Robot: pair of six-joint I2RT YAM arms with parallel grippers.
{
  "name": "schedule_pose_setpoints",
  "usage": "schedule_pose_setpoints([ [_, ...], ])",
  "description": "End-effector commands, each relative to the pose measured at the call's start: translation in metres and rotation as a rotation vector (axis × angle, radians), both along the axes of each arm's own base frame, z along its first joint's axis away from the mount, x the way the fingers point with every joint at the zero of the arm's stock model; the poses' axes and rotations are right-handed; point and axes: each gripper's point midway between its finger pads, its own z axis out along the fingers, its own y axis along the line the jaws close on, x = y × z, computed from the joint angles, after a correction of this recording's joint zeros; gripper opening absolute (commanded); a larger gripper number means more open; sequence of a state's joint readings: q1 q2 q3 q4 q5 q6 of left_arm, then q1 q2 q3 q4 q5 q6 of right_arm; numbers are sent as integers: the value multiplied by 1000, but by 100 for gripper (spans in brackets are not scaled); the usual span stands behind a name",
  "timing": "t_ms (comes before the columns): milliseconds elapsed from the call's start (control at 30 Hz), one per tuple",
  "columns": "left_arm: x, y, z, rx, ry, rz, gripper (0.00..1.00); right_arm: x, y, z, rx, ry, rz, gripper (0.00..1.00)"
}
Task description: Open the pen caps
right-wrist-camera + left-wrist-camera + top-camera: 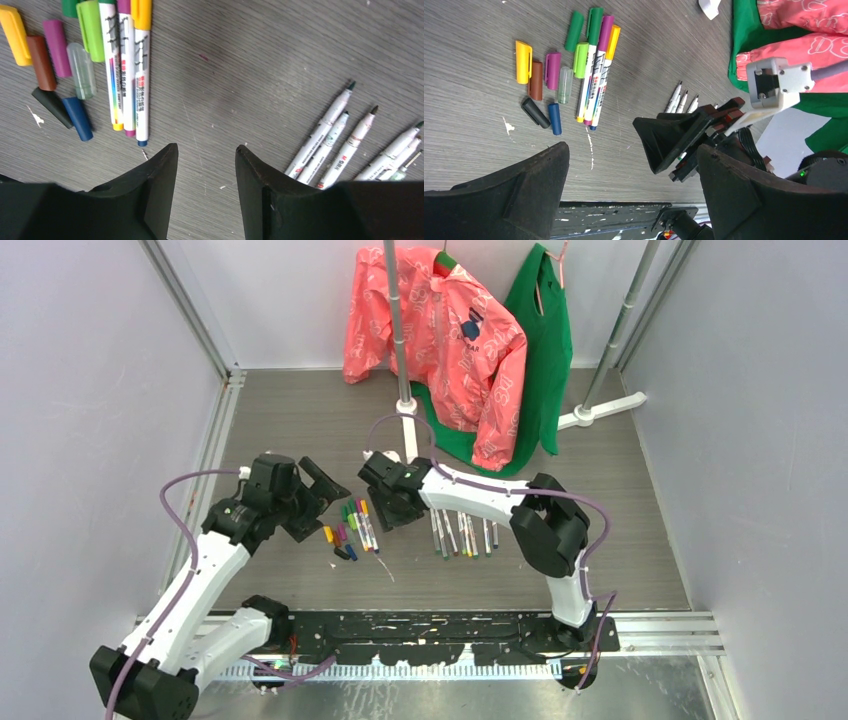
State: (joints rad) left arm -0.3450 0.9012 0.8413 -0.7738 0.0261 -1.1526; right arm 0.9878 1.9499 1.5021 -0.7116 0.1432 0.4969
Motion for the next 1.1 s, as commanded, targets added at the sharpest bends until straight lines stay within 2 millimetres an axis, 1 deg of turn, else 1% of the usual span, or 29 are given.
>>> schedule_pose_setpoints([
  [0,8,4,15,7,-86,16,97,8,27,16,76,-30,13,52],
  [200,5,12,19,47,-102,21,95,7,39,7,91,-1,10,52],
  [467,1,20,25,66,-124,44,94,7,53,2,100,13,13,52],
  [1067,-1,20,23,75,-112,32,93,5,69,-9,98,40,17,52],
])
